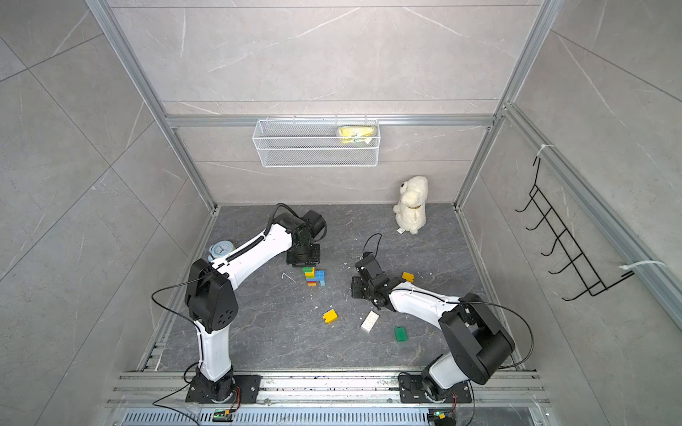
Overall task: Assemble the letter h with lego
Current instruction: Assemble the lego brick with the lego brick.
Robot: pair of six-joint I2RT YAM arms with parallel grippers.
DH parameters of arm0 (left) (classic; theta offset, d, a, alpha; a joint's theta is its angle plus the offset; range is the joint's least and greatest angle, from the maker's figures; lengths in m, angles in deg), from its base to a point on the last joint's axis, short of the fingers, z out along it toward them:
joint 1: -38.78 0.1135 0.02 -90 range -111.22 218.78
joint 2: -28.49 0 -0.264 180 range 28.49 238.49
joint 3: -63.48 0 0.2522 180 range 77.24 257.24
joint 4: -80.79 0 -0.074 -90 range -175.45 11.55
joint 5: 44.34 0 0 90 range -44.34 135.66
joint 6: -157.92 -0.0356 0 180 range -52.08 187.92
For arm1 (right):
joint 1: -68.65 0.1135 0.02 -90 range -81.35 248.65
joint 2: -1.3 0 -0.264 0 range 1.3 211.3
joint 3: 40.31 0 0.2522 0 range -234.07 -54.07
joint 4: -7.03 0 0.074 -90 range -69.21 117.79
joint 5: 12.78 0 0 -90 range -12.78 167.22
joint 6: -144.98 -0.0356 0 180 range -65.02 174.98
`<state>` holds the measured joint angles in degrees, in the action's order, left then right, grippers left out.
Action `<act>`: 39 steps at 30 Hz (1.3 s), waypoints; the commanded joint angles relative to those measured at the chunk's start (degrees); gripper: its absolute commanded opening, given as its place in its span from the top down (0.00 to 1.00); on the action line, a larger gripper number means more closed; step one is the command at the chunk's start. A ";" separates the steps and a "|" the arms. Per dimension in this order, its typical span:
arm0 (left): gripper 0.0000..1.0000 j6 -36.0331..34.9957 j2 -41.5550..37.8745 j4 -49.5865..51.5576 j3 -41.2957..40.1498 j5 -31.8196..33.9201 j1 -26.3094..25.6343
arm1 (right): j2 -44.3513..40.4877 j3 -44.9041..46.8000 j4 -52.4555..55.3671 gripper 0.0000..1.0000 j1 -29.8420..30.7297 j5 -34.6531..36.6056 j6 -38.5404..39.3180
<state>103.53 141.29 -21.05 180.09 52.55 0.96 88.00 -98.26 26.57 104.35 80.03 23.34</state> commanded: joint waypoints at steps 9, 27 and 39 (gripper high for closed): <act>1.00 -2.07 0.73 0.56 -0.02 -2.45 0.34 | 0.99 -2.01 1.59 0.49 0.59 1.23 1.21; 1.00 -4.48 7.89 3.90 0.25 -0.57 -0.23 | -0.55 -1.54 2.24 0.49 0.68 3.49 1.14; 0.44 -1.41 -0.46 2.55 2.81 0.38 -0.15 | -2.59 -0.38 1.34 0.40 0.69 4.02 0.69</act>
<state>101.24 143.60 -19.62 182.10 52.97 0.81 86.32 -98.91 26.98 104.70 83.11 23.56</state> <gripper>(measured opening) 0.511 0.596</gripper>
